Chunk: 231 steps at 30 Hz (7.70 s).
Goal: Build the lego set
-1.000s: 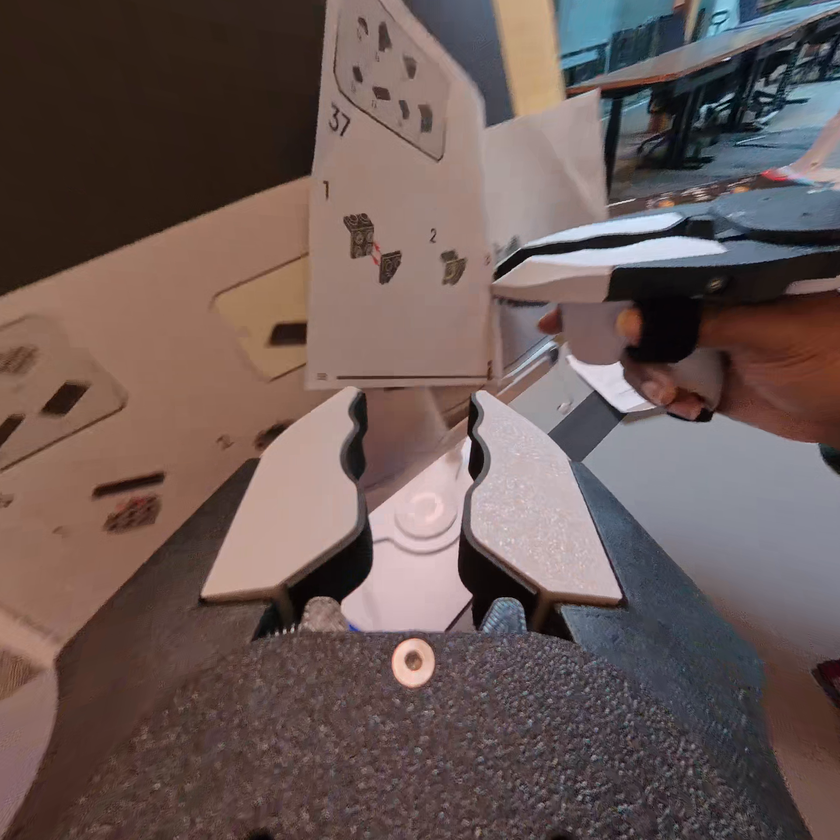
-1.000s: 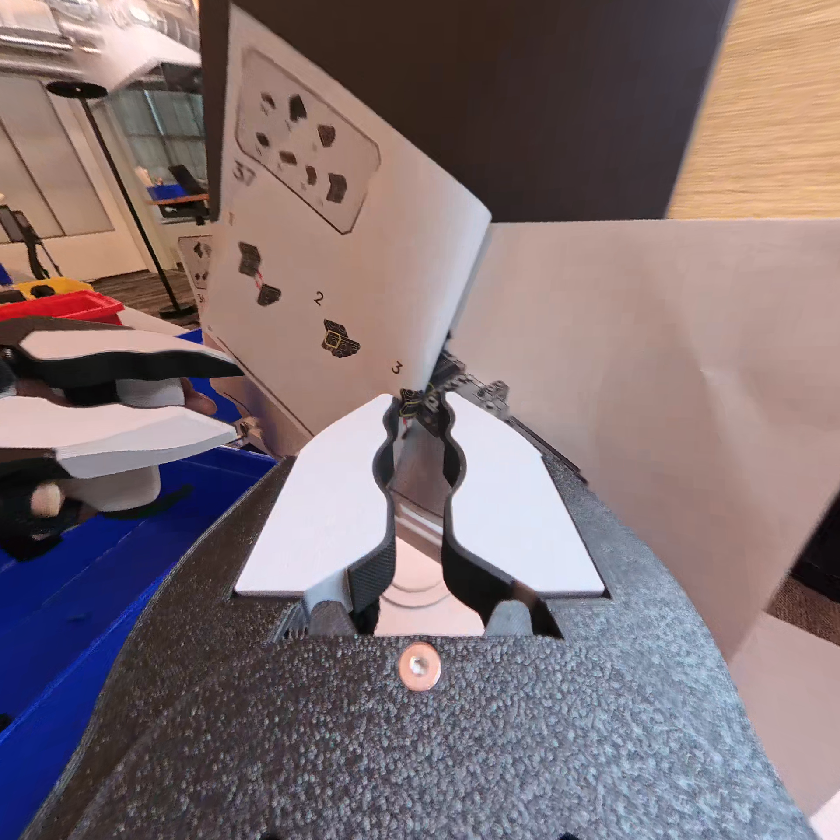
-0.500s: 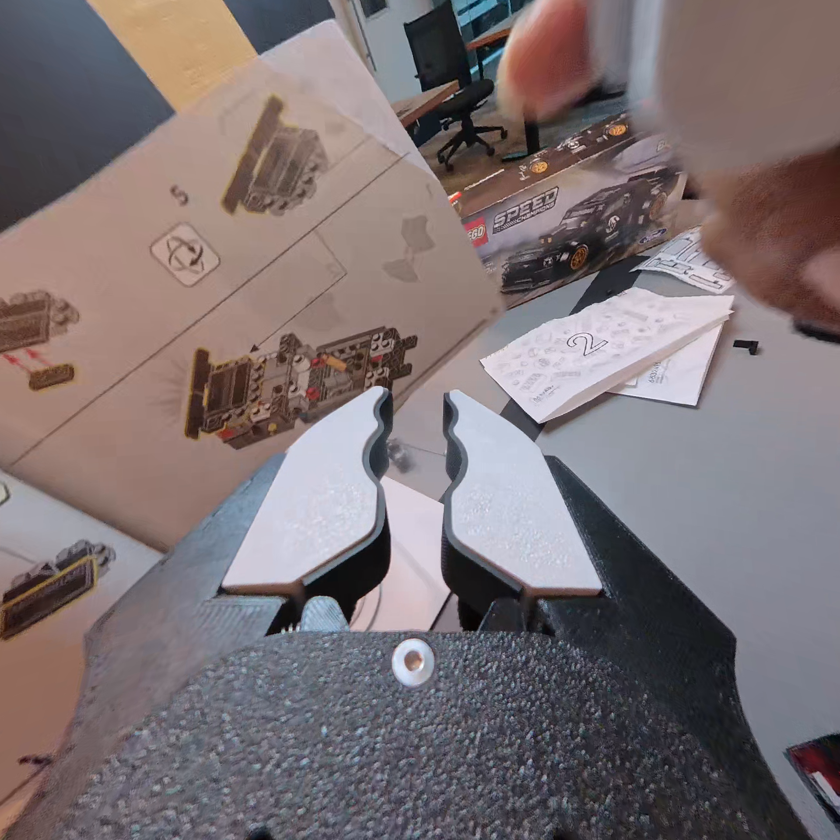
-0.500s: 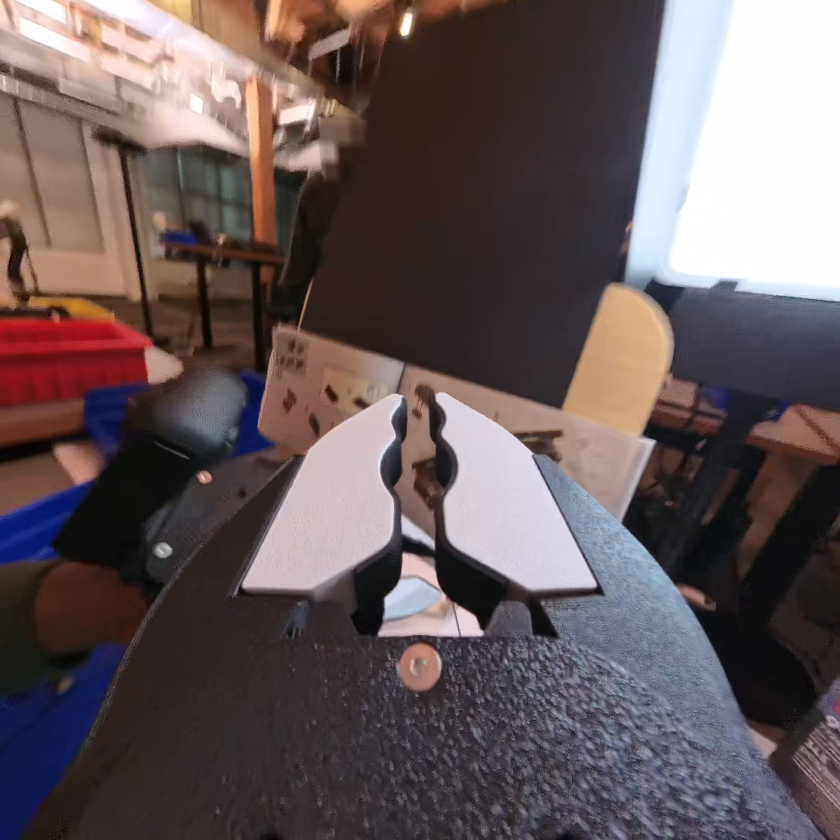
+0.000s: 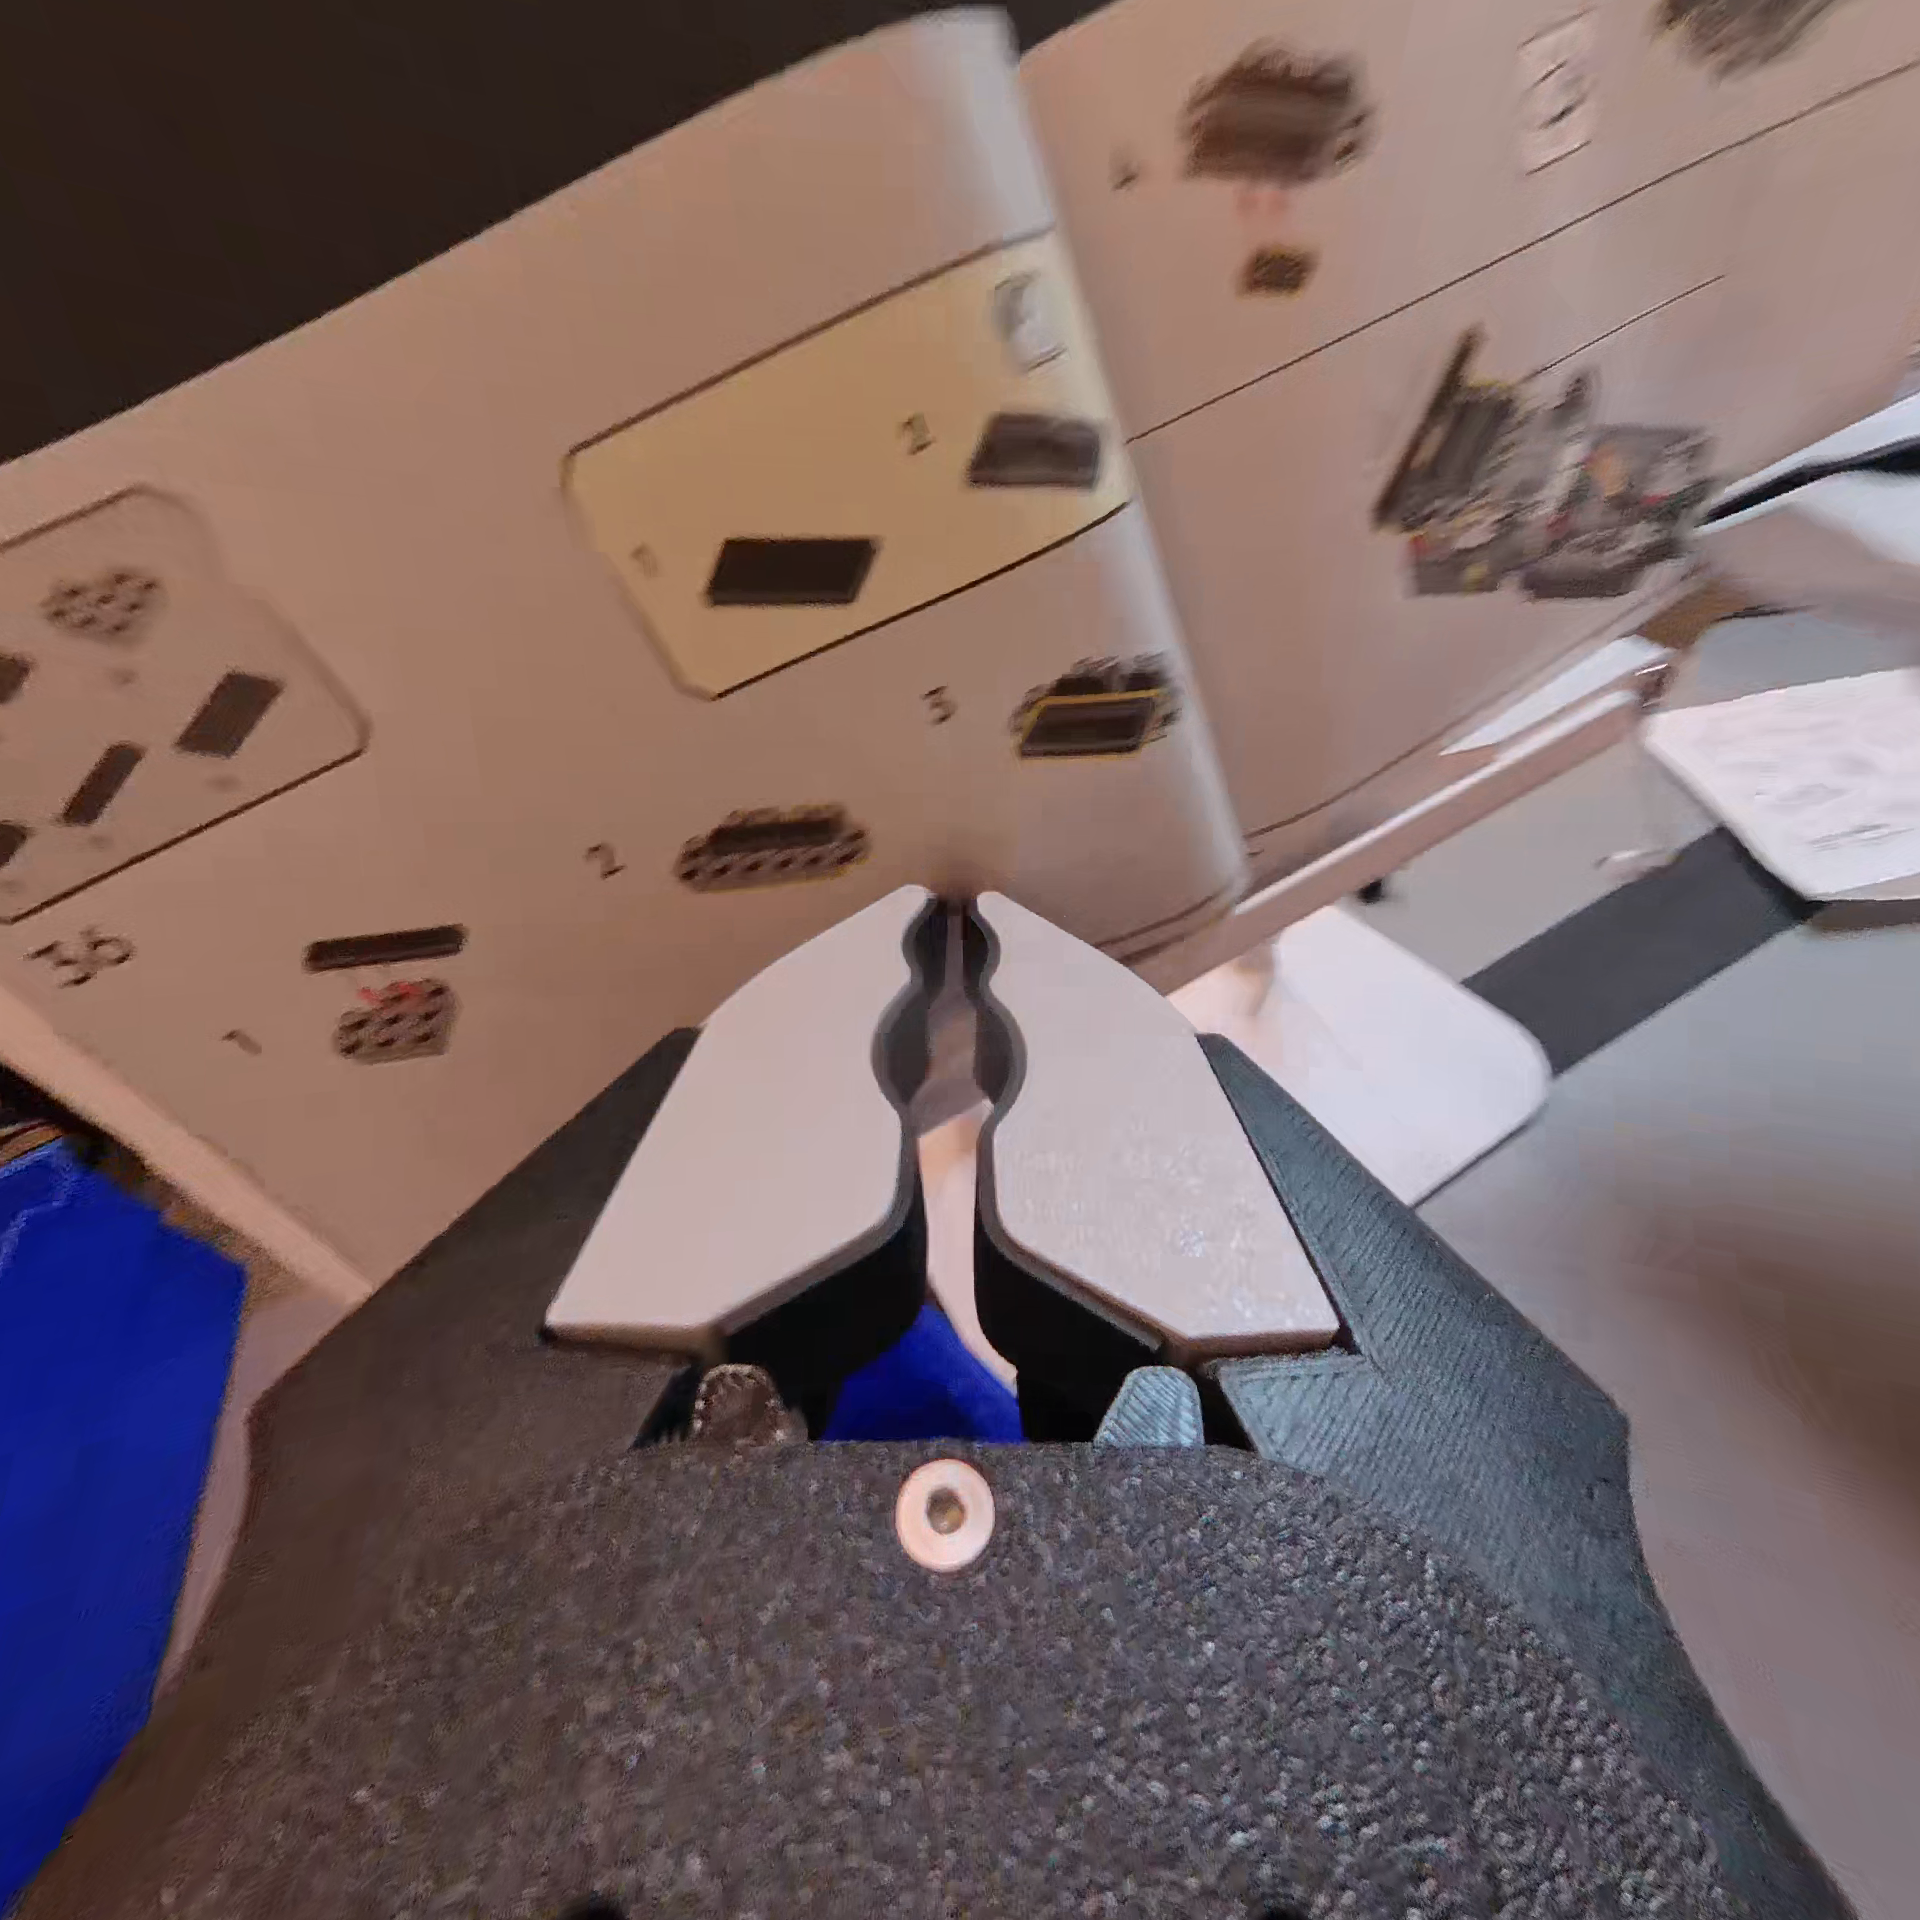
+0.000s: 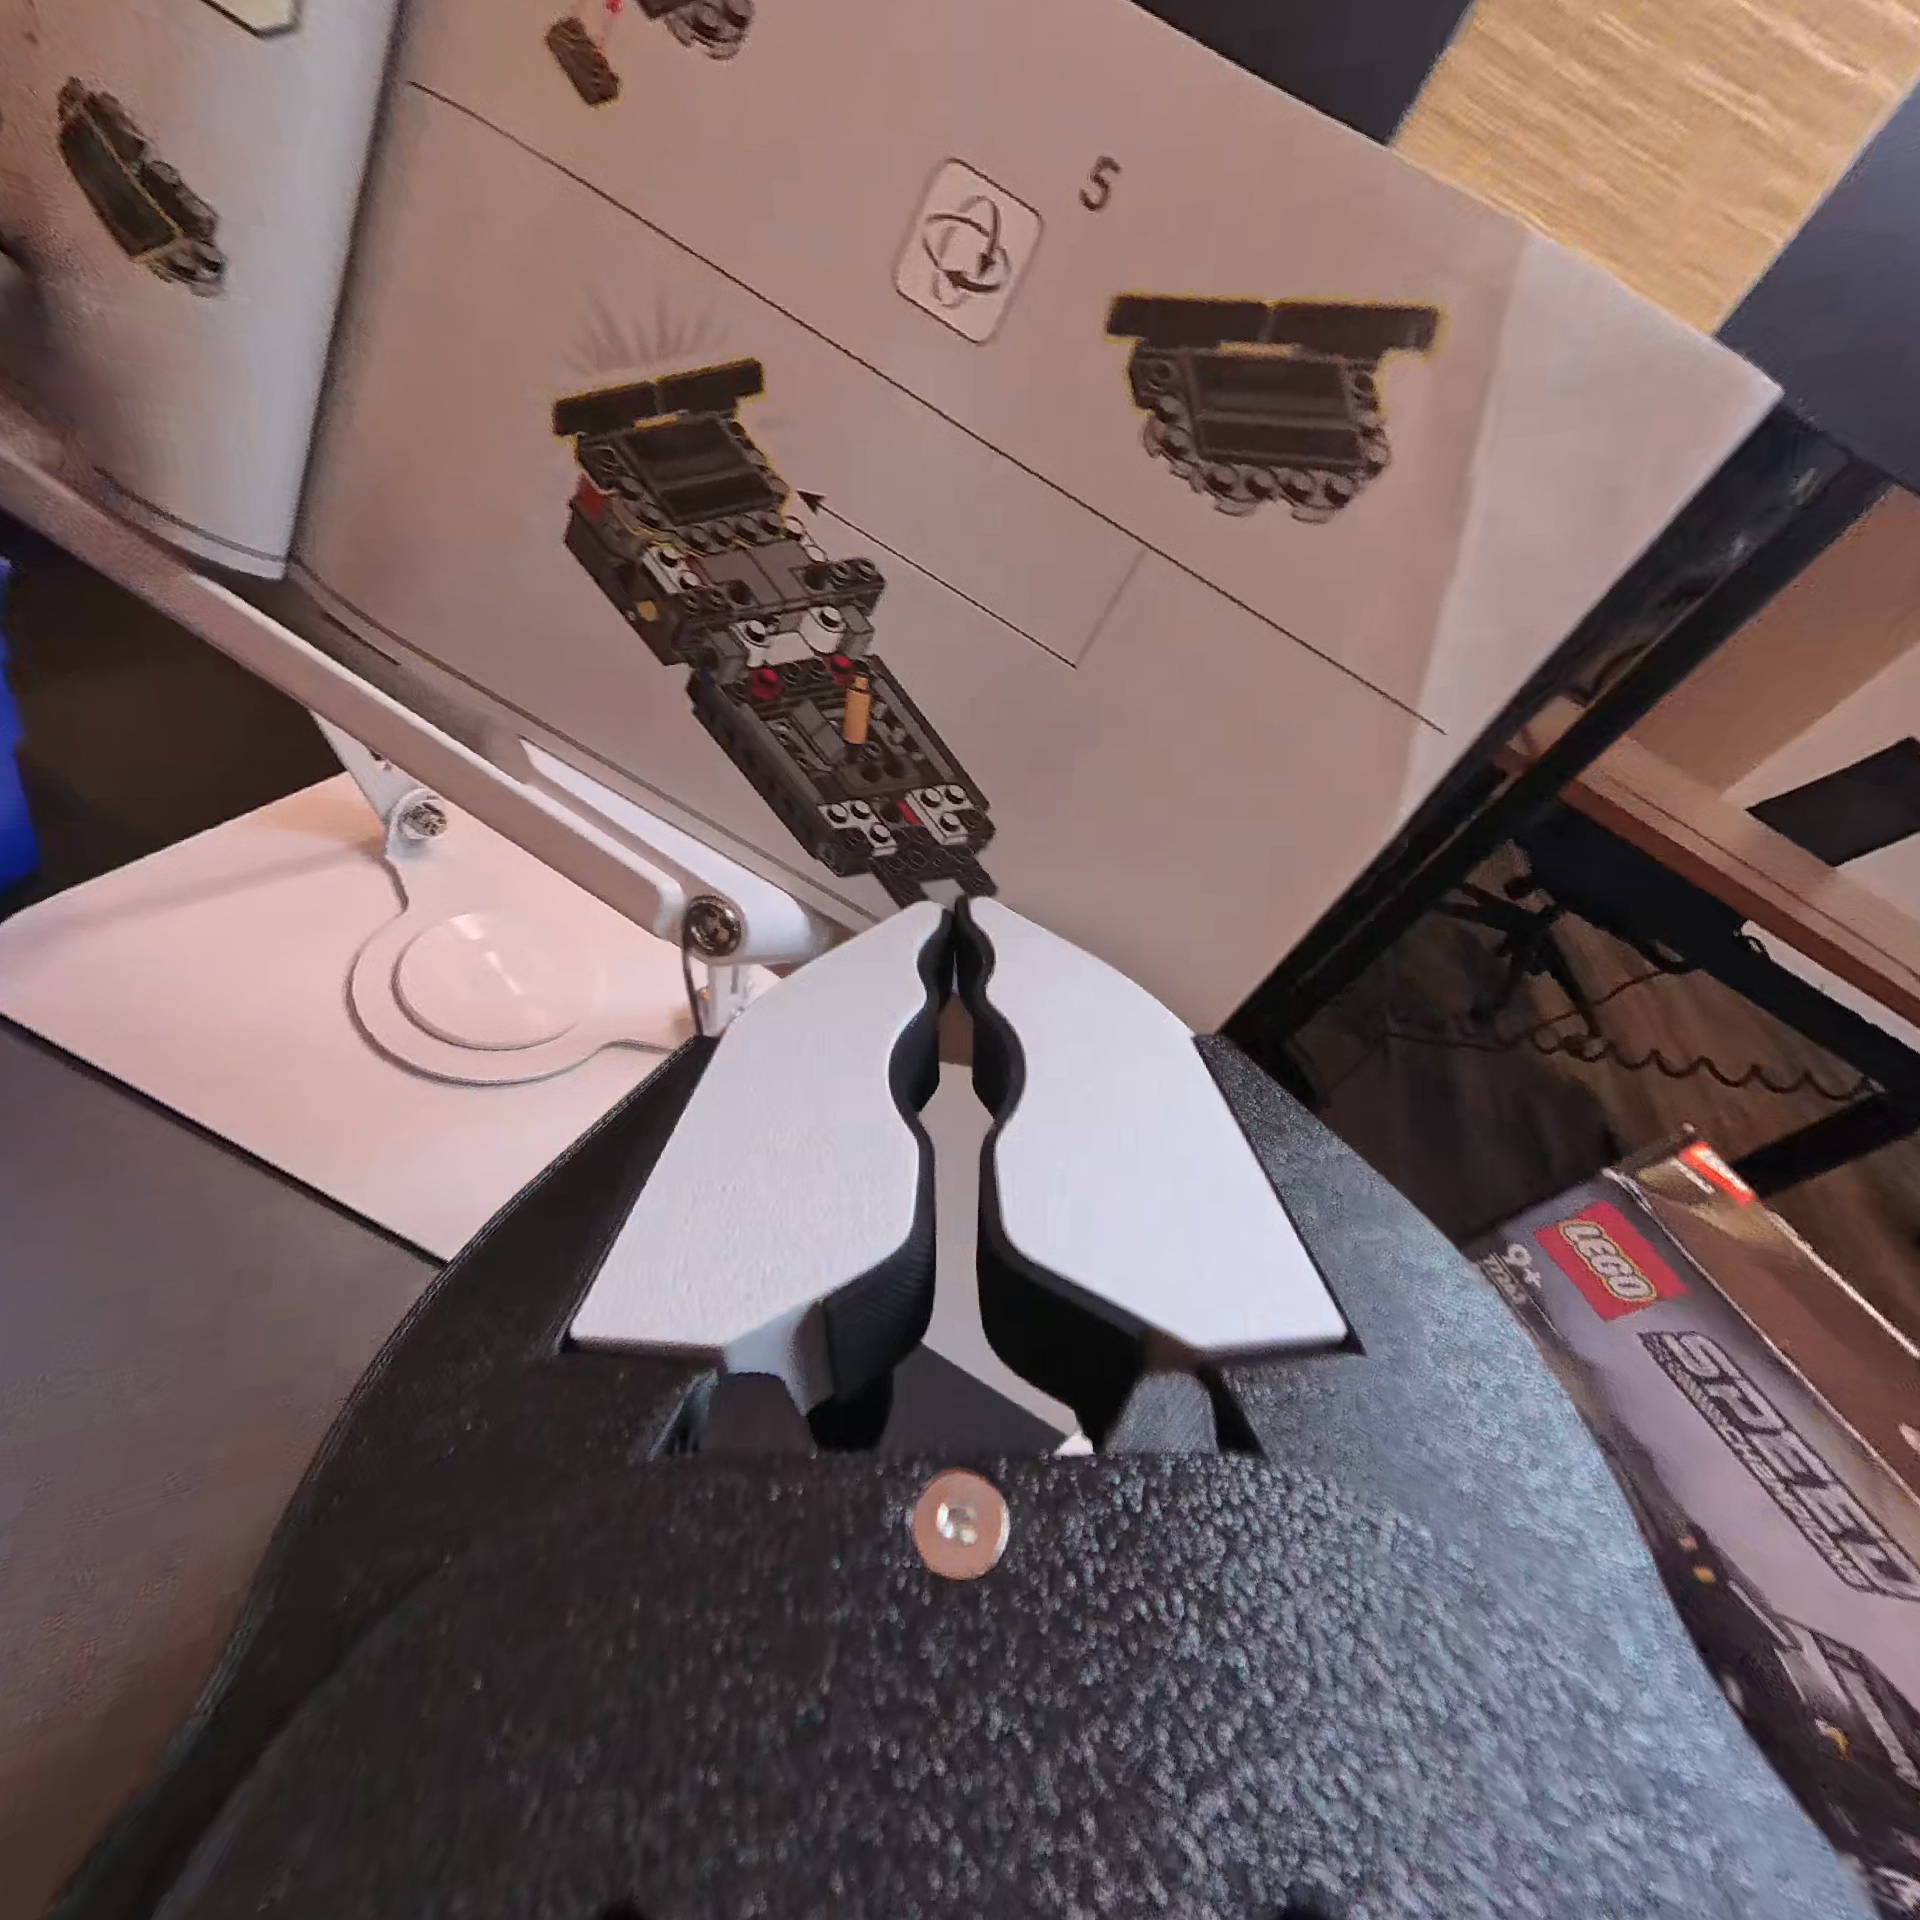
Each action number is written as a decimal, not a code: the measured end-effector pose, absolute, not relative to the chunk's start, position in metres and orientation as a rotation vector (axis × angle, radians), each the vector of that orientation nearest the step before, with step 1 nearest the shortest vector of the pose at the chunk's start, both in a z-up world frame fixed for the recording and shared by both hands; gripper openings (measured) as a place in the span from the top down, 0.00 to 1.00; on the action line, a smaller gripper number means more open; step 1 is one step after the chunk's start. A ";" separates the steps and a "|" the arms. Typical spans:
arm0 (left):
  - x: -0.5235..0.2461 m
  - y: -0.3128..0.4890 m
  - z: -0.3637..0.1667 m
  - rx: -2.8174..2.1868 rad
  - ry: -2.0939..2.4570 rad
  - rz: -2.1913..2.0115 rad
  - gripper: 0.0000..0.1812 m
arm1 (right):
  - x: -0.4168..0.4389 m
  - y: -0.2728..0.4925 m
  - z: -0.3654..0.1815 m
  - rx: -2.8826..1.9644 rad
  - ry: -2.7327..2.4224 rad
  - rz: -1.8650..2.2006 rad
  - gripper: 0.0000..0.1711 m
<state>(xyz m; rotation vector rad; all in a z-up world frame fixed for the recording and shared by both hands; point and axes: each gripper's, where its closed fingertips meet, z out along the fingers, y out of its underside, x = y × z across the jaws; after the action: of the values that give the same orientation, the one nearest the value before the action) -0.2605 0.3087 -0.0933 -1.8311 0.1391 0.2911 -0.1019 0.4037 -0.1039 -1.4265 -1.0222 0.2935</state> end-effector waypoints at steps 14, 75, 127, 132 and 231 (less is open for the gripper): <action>-0.280 0.298 -0.103 -1.815 0.128 0.291 0.98 | -0.092 0.395 -0.110 -1.456 -1.006 0.342 0.98; 0.007 0.018 -0.189 -1.493 0.957 -0.447 0.96 | 0.016 0.014 -0.185 -1.655 -1.510 2.109 0.84; 0.014 0.012 -0.190 -1.473 1.070 -0.305 0.96 | 0.008 0.003 -0.171 -1.382 -1.541 1.809 0.96; 0.013 0.010 -0.184 -1.361 1.131 -0.145 0.95 | 0.009 -0.001 -0.163 -1.404 -1.486 1.988 0.96; -0.003 0.036 -0.176 -1.568 0.825 -0.214 0.97 | -0.004 0.034 -0.172 -1.484 -1.471 1.160 0.96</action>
<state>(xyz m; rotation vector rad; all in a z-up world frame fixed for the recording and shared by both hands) -0.0030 0.0362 -0.1757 -1.5682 0.8251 -0.2141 -0.0041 0.0344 -0.1717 -1.4842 -1.4713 1.1598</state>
